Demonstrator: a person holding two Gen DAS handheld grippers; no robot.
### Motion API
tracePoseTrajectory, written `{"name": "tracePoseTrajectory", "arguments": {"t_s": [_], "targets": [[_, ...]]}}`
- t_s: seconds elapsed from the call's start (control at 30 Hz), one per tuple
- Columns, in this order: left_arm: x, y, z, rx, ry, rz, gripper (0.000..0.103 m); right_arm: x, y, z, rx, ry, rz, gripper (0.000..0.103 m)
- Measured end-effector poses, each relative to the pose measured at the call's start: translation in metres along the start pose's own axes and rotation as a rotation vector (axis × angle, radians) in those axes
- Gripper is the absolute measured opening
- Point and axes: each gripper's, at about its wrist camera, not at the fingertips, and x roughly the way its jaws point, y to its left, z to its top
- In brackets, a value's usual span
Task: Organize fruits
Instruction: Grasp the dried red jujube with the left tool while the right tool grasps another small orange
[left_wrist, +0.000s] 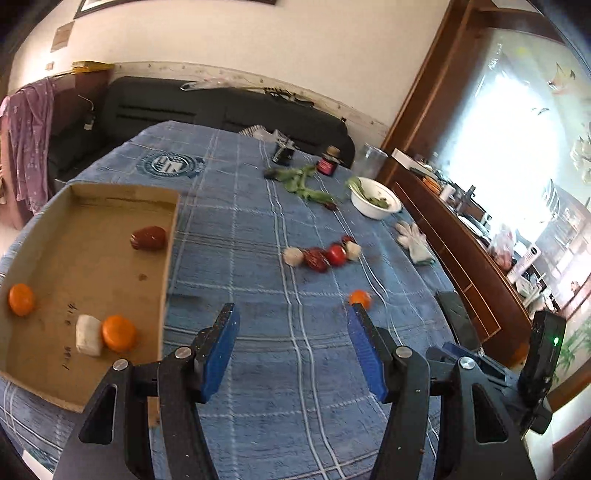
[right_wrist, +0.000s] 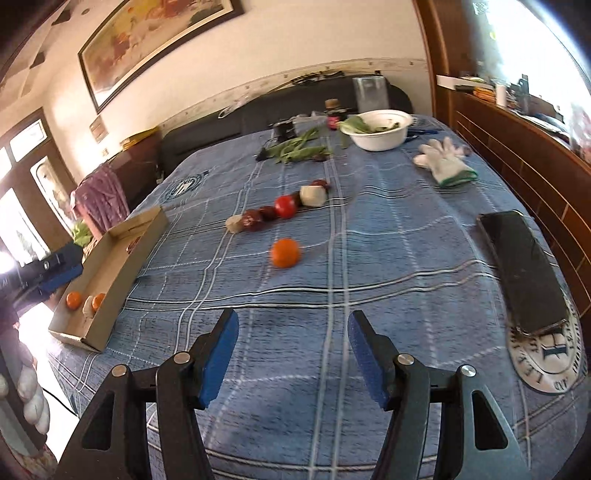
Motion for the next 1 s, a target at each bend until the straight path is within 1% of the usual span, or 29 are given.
{"name": "tracePoseTrajectory", "arguments": {"t_s": [0.2, 0.4, 0.5, 0.53, 0.63, 0.73, 0.77, 0.8, 0.83, 0.9, 0.93, 1.0], "targets": [[-0.001, -0.008, -0.007, 0.010, 0.018, 0.004, 0.060, -0.010, -0.003, -0.001, 0.016, -0.020, 0.001, 0.066], [-0.008, -0.006, -0.009, 0.006, 0.009, 0.005, 0.060, -0.002, 0.005, -0.004, -0.007, 0.006, 0.002, 0.066], [-0.008, -0.003, -0.005, -0.003, 0.012, -0.001, 0.061, 0.001, 0.009, 0.000, -0.021, 0.017, 0.007, 0.066], [-0.007, -0.002, -0.003, -0.006, 0.012, -0.006, 0.061, 0.001, 0.011, 0.003, -0.035, 0.019, -0.003, 0.066], [-0.011, -0.002, 0.014, -0.013, -0.002, -0.028, 0.061, -0.001, 0.011, 0.018, -0.072, 0.003, -0.051, 0.066], [-0.016, -0.005, 0.039, -0.007, -0.030, -0.039, 0.061, -0.008, 0.002, 0.051, -0.065, -0.050, -0.102, 0.066], [-0.017, -0.007, 0.050, 0.001, -0.037, -0.038, 0.063, -0.010, -0.003, 0.066, -0.048, -0.070, -0.106, 0.066], [-0.017, -0.010, 0.061, 0.011, -0.044, -0.038, 0.066, -0.012, -0.006, 0.078, -0.035, -0.085, -0.095, 0.066], [-0.014, -0.013, 0.073, 0.025, -0.052, -0.026, 0.073, -0.011, -0.009, 0.090, -0.020, -0.097, -0.076, 0.066], [-0.003, -0.020, 0.092, 0.055, -0.072, 0.033, 0.074, -0.005, -0.008, 0.101, -0.010, -0.095, -0.060, 0.066], [0.005, -0.022, 0.097, 0.065, -0.074, 0.048, 0.074, 0.004, -0.005, 0.104, -0.012, -0.079, -0.039, 0.066], [0.029, -0.024, 0.103, 0.062, -0.036, 0.031, 0.074, 0.020, 0.001, 0.103, -0.016, -0.044, 0.003, 0.065]]}}
